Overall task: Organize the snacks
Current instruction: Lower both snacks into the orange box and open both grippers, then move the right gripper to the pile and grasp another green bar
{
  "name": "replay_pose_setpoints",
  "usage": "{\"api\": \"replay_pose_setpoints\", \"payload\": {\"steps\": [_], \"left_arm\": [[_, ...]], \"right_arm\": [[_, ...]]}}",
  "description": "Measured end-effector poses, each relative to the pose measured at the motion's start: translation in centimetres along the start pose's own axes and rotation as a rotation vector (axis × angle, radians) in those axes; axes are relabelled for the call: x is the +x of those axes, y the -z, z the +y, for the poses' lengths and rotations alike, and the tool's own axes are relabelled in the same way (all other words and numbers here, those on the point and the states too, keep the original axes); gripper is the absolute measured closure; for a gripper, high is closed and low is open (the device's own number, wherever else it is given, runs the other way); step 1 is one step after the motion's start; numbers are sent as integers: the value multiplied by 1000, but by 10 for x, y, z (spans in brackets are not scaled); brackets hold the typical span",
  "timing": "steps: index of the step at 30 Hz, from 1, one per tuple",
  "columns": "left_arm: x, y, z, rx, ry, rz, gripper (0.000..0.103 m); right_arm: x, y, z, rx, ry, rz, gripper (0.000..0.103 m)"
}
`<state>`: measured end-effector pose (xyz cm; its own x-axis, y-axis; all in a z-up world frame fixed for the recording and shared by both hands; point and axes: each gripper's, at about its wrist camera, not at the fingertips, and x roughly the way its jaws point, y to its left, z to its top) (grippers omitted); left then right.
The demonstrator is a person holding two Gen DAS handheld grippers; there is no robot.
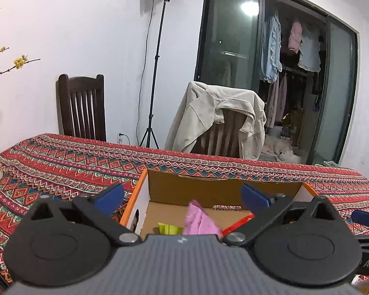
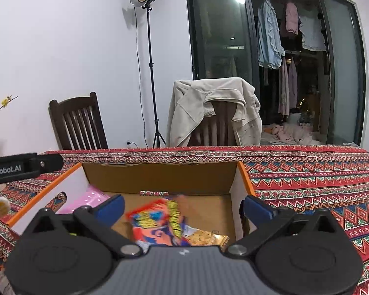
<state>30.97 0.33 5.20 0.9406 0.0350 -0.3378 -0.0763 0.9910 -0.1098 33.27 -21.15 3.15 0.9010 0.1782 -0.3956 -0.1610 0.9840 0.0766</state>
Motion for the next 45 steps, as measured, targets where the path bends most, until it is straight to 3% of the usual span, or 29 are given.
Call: {"api": "replay_pose_setpoints", "payload": {"steps": [11,24,45], "left_arm": [[-6,-8,-4,-3,7,2,0],[-60,-22,1,-8,30,-17,0],[-135,53,52,11,-11,59,0]], "right_arm": [[-7,-2,4,-9,7,-13,0],[-56,-9,16,-57,14,-13,0],[-138,70,18,-68,30,77,0]]}}
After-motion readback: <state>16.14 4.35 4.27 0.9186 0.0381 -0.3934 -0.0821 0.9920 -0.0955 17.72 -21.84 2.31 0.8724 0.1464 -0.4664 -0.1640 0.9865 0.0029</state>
